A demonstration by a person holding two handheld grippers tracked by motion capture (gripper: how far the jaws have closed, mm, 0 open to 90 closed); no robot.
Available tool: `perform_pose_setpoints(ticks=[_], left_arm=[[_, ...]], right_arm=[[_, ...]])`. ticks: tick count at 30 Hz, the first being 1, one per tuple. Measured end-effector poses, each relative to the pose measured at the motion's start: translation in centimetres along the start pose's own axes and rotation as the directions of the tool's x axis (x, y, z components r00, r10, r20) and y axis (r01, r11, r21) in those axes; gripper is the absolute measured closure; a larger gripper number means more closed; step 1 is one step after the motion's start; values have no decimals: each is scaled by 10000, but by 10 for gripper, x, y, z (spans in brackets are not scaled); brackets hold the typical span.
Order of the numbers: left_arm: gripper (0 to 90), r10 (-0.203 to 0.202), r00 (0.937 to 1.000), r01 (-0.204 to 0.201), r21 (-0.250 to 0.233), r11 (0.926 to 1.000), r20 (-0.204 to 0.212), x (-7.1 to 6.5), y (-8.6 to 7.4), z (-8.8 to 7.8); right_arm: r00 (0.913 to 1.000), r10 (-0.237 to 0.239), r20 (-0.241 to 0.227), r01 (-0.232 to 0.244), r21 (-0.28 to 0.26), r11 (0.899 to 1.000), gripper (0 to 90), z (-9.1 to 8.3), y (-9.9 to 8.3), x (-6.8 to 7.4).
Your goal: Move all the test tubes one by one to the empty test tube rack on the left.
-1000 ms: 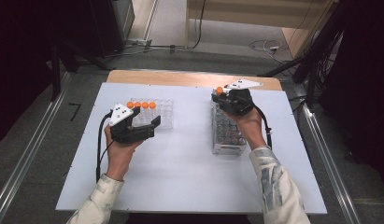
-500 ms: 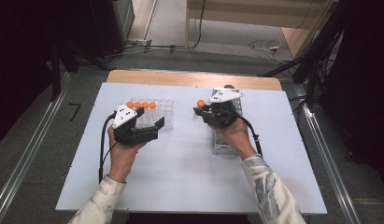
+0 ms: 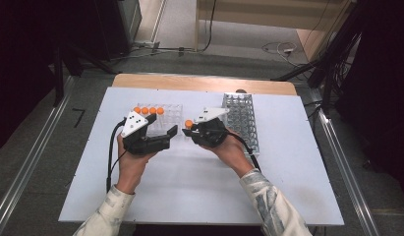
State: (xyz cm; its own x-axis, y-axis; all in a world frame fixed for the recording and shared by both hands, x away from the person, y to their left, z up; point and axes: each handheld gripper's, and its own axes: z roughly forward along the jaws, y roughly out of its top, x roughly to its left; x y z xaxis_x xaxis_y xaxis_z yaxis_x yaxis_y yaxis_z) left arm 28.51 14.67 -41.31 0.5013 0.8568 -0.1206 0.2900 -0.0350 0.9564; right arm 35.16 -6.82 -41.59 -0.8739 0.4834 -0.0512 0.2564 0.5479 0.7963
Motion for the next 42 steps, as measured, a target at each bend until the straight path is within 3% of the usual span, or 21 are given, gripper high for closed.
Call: perform_pose_setpoints(ticks=[7,18,29,42], left_arm=[[220,172,9996,-174,102,9998,212,-4,-2,3],[438,688,9955,-698,136,9975,648,-6,-6,6],[645,816,9929,-831,145,9964,861,-5,-9,8],[698,893,9914,-915,188,9956,952,-7,-9,9]], right_arm=[[9992,-103,-392,105,39,9999,717,13,4,11],[9978,-237,-611,238,14,9997,716,19,9,20],[9969,-316,-726,317,8,9995,716,19,11,23],[9966,-292,-774,293,2,9996,714,18,11,21]])
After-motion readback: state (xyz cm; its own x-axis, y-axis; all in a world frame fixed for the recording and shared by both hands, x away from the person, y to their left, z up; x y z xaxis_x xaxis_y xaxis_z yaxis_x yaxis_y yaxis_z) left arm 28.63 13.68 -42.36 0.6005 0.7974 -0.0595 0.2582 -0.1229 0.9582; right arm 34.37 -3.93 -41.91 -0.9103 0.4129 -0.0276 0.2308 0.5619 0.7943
